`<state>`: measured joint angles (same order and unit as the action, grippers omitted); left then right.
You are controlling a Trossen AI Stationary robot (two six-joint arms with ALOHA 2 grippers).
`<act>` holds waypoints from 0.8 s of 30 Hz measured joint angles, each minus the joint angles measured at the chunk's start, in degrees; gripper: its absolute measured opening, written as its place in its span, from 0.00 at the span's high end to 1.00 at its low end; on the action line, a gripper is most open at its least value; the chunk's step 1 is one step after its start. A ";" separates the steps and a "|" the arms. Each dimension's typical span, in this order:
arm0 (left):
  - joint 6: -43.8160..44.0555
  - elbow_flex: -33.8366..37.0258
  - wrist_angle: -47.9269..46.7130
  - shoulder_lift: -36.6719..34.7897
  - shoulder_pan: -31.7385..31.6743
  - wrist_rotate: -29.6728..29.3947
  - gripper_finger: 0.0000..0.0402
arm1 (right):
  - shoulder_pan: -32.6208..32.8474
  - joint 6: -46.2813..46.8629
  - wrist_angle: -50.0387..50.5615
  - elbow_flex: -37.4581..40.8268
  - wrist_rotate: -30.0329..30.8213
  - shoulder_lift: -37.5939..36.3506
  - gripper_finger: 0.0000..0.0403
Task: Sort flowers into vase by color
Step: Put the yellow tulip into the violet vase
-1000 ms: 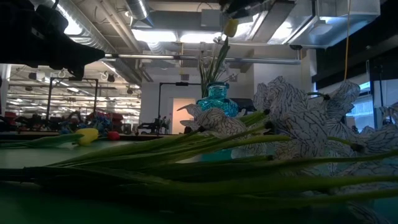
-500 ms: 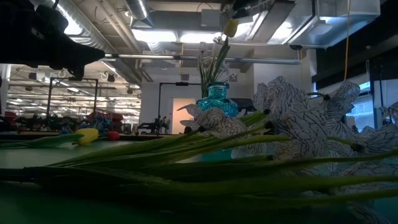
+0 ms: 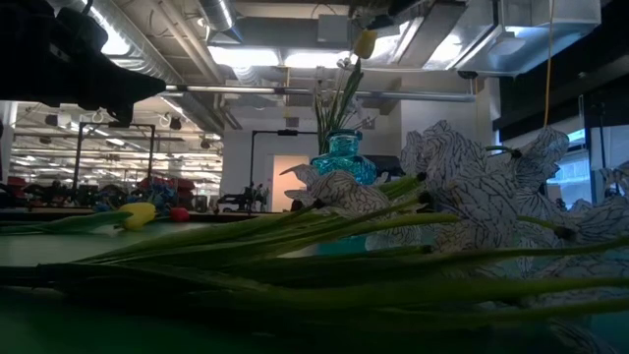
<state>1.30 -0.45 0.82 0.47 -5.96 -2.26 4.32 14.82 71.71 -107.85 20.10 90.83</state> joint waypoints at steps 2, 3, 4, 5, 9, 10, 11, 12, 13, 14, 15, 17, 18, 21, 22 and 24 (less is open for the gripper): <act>-0.01 0.00 0.02 0.00 -0.01 -0.02 1.00 | -0.04 0.41 1.13 0.00 -0.07 0.06 0.40; -0.01 0.00 0.00 0.00 -0.02 -0.02 1.00 | -0.09 0.64 1.65 0.00 -0.09 0.08 0.40; 0.00 0.00 0.02 0.00 -0.02 0.00 1.00 | -0.16 0.87 2.12 0.00 -0.04 0.10 0.40; -0.02 0.00 0.00 0.00 -0.02 -0.02 1.00 | -0.17 1.15 2.56 0.00 -0.02 0.11 0.40; -0.01 0.00 0.00 0.00 -0.01 -0.01 1.00 | -0.15 1.45 2.08 0.94 -0.11 0.11 0.40; -0.01 0.00 0.01 0.00 -0.01 -0.01 1.00 | -0.15 1.45 1.57 1.88 -0.11 0.09 0.40; -0.02 0.00 0.00 0.00 0.00 -0.01 1.00 | -0.15 1.47 1.37 2.92 -0.15 0.10 0.40; -0.02 0.00 0.02 0.00 -0.02 -0.02 1.00 | -0.15 1.45 1.45 4.00 -0.17 0.17 0.40; -0.01 0.00 0.02 0.00 0.00 -0.01 1.00 | -0.15 1.46 1.42 5.26 -0.17 0.17 0.40; 0.00 0.00 0.02 0.00 0.00 0.00 1.00 | -0.15 1.45 1.21 6.59 -0.18 0.17 0.40; -0.02 0.00 0.00 0.00 -0.02 -0.02 1.00 | -0.15 1.44 0.65 7.99 -0.15 0.17 0.40; 0.00 0.00 0.01 0.00 -0.01 0.00 1.00 | -0.15 1.41 -0.85 10.50 -0.02 0.20 0.40; -0.02 0.00 0.00 0.00 -0.02 -0.01 1.00 | -0.15 1.41 -1.43 11.33 -0.02 0.26 0.40; 0.00 0.00 0.01 0.00 -0.01 0.00 1.00 | -0.15 1.41 -1.74 11.89 0.25 0.22 0.40; 0.00 0.00 0.00 0.00 -0.02 -0.02 1.00 | -0.15 1.40 -1.74 11.89 0.28 0.22 0.40; 0.00 0.00 0.01 0.00 -0.02 -0.01 1.00 | -0.15 1.25 -1.76 11.93 0.28 0.21 0.40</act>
<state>1.30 -0.45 0.83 0.47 -5.98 -2.27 4.16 16.08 69.95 -95.92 20.38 91.04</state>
